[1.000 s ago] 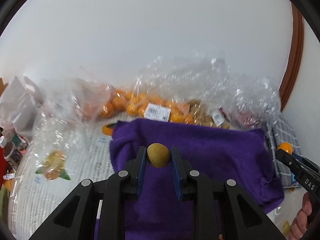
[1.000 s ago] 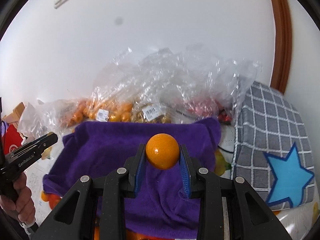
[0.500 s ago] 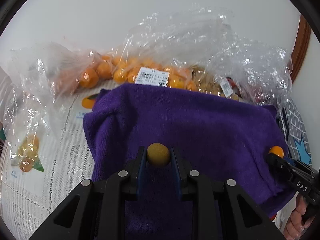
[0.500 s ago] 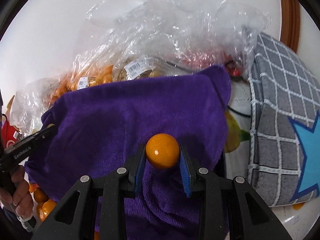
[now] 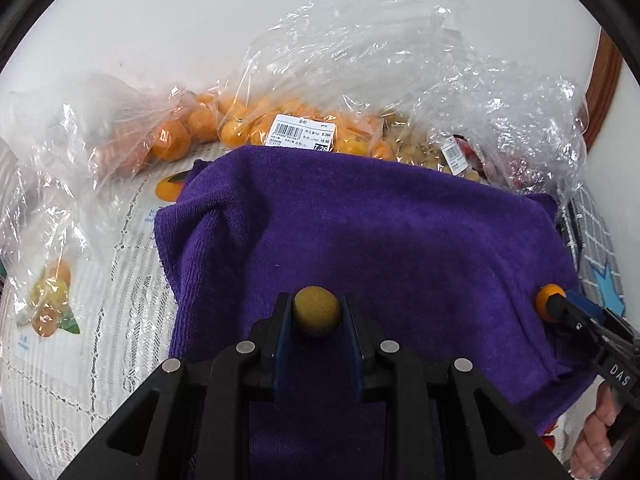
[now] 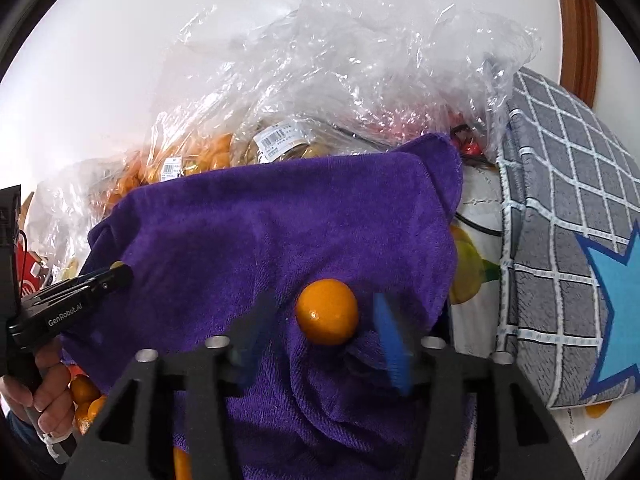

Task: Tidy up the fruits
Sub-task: 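Lift both held fruits and carry them over the purple towel, then open both grippers to drop the fruits onto the purple towel, then grasp a yellow-brown round fruit from the table with the right gripper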

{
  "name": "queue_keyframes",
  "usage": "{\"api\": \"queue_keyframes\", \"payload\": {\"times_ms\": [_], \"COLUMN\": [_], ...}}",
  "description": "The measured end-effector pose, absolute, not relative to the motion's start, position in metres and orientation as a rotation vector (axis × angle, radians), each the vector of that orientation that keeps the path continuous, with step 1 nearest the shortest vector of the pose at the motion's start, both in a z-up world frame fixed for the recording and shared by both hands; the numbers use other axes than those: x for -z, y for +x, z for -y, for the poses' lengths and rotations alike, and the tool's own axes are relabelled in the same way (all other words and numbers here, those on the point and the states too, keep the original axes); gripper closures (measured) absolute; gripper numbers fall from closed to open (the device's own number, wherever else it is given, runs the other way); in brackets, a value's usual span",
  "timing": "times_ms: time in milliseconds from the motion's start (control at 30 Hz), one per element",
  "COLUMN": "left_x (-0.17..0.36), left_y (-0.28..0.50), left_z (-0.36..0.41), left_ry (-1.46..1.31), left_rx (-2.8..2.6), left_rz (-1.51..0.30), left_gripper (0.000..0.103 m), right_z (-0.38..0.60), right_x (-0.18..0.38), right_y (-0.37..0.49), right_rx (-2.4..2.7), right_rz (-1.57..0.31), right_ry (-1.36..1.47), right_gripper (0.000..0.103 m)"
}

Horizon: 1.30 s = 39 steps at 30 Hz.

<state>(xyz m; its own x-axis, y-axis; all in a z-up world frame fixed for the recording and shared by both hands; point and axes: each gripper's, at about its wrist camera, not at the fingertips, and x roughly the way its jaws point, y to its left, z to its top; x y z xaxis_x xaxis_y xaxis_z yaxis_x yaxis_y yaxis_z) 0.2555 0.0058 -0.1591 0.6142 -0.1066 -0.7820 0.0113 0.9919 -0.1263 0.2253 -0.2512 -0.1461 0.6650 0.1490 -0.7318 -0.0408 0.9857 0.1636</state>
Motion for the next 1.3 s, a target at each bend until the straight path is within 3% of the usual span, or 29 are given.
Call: {"api": "queue_keyframes", "payload": {"times_ms": [500, 633, 867, 933, 1300], "left_x": [0.12, 0.12, 0.131, 0.137, 0.156], "left_y": [0.202, 0.179, 0.135, 0.125, 0.102], "left_z": [-0.017, -0.028, -0.052, -0.058, -0.078], "left_ry": [-0.099, -0.1, -0.128, -0.154, -0.227], "left_rx": [0.05, 0.063, 0.059, 0.061, 0.058], "left_rz": [-0.813, -0.81, -0.797, -0.798, -0.797], "left_gripper": [0.078, 0.078, 0.077, 0.072, 0.072], "right_z": [0.251, 0.25, 0.234, 0.229, 0.201], "right_x": [0.108, 0.105, 0.125, 0.134, 0.162], "right_y": [0.18, 0.155, 0.106, 0.095, 0.088], "right_rx": [-0.068, -0.059, -0.135, -0.157, -0.201], "right_rz": [-0.722, -0.717, -0.775, -0.793, -0.879], "right_ry": [0.118, 0.129, 0.118, 0.122, 0.114], "right_gripper": [0.047, 0.052, 0.062, 0.062, 0.063]}}
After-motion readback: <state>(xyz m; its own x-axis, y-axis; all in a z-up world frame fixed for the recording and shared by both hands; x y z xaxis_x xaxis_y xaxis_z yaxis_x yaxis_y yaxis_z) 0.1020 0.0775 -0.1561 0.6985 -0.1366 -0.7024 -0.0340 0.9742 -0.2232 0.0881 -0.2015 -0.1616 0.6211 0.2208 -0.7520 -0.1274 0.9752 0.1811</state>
